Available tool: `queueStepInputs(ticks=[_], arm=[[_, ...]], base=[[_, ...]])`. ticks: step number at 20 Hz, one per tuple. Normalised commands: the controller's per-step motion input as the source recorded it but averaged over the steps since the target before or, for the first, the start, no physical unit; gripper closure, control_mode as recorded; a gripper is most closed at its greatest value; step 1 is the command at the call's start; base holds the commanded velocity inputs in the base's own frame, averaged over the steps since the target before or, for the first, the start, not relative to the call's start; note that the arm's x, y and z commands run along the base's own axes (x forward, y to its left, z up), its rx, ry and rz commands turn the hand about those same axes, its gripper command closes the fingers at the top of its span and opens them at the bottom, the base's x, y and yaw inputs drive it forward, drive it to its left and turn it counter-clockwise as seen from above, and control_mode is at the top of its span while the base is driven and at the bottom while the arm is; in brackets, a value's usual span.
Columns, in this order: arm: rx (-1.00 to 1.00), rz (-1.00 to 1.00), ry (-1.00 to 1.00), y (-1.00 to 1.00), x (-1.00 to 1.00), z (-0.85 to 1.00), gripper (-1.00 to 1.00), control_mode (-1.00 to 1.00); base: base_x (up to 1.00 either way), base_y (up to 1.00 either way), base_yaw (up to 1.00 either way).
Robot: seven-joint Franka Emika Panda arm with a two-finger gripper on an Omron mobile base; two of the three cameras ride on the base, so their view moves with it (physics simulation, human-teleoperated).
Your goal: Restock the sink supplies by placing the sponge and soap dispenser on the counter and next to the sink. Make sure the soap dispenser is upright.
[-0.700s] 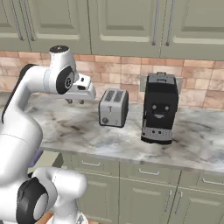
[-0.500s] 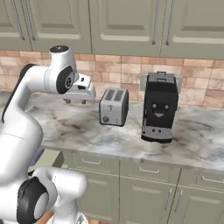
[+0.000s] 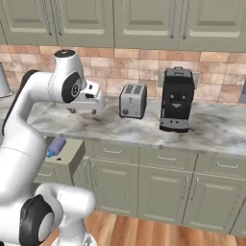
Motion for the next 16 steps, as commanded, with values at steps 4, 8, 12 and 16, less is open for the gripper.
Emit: queueStepInputs(ticks=[4, 8, 12, 16], arm=[[0.0, 0.0, 0.0, 0.0, 0.02, 0.0, -1.0, -1.0], [0.0, 0.0, 0.04, 0.28, 0.3, -0.27, -1.0, -1.0], [0.0, 0.0, 0.09, 0.98, 0.46, -0.95, -1.0, -1.0], [0.0, -0.01, 0.05, 1.0, 0.25, -1.0, -1.0, -1.0]], base=[[-0.03, 0.04, 0.0], [0.0, 0.0, 0.0], [0.0, 0.0, 0.0], [0.0, 0.0, 0.0]])
